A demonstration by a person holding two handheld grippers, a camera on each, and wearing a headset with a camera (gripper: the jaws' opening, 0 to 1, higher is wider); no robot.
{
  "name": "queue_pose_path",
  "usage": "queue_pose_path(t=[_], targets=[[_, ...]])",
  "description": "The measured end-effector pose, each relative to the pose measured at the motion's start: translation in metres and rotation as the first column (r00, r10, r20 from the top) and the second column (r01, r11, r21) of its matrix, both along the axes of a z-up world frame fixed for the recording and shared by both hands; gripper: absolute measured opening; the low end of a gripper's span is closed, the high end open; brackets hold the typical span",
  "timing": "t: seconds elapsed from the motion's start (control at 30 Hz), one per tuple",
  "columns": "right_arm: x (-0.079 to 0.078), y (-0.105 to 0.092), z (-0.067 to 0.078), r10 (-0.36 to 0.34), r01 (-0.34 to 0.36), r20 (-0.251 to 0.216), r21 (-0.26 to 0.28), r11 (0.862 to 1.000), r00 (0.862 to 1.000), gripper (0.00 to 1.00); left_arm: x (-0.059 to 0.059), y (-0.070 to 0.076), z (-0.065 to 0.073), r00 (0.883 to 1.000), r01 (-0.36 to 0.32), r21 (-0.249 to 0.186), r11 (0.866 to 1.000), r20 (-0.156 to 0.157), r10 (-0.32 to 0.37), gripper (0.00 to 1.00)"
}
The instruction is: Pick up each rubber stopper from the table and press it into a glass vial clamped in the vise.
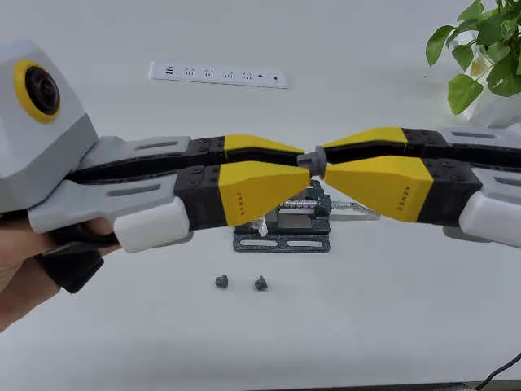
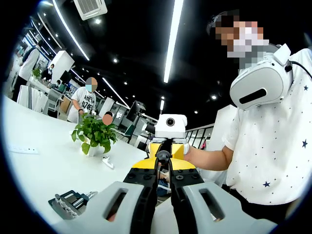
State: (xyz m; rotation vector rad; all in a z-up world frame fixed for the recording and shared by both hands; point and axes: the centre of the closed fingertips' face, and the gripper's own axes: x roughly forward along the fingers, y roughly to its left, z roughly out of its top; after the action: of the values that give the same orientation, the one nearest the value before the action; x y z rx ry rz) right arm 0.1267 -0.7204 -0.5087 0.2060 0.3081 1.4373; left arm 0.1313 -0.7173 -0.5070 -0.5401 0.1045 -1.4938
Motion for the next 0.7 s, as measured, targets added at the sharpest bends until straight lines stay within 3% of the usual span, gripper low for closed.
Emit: queue_pose_path(t=[0.3, 0.7], targets=[[-0.0085, 0.0014, 0.0026, 0.041, -0.041, 0.028, -0.005, 0.999, 0.999, 0.07, -0.0096, -0.002, 0.0035, 0.999, 0.042, -0.006, 0.999, -0.001, -0.042, 0.04], [-0.0038, 0.0005, 0.0045, 0.022, -0.022, 0.032, 0.004, 1.0, 0.999, 0.07, -0.0043, -0.0008, 0.0064, 1.0, 0.021, -0.016, 1.0, 0.005, -0.021, 0.04]])
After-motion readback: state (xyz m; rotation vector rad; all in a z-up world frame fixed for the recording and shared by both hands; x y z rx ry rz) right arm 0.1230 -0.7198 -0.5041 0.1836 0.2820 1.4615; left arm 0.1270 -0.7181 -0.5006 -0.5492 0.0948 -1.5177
